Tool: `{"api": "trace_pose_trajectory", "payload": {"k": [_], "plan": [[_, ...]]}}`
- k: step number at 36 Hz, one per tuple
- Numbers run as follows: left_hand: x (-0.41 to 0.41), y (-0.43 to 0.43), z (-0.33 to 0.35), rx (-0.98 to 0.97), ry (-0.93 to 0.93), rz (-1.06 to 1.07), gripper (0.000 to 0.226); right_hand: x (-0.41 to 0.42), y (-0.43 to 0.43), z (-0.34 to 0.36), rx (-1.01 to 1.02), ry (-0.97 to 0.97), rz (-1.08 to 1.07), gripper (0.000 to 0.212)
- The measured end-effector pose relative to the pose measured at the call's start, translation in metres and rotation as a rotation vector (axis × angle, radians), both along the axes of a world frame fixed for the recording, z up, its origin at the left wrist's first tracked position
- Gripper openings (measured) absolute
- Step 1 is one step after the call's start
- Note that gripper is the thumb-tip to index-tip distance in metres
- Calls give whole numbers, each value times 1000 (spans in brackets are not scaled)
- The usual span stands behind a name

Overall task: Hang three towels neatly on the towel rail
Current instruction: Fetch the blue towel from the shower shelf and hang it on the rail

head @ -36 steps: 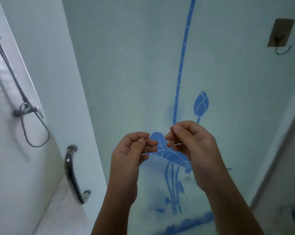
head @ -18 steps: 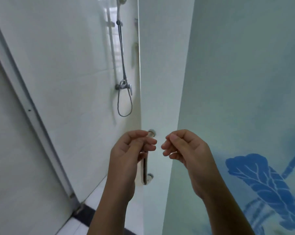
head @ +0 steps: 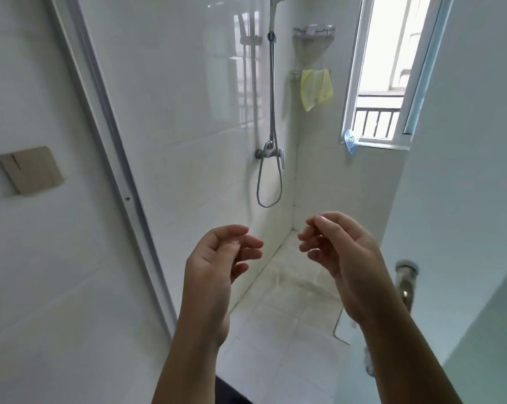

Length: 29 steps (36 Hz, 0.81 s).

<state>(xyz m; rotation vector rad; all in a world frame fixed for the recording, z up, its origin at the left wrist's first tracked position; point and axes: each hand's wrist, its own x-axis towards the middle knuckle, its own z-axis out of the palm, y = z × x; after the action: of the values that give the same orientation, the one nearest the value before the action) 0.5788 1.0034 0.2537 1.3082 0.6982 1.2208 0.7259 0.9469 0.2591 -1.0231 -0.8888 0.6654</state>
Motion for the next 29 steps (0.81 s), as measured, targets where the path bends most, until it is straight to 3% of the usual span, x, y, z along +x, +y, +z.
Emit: {"api": "trace_pose_trajectory", "payload": {"k": [14,29], "plan": [[-32,152,-4,-39,38,-112,27,-14,122,8,29,79,-143,21],[88,272,-14,-6,75,-294,26,75,235,-1,26,22,-304,20]]}}
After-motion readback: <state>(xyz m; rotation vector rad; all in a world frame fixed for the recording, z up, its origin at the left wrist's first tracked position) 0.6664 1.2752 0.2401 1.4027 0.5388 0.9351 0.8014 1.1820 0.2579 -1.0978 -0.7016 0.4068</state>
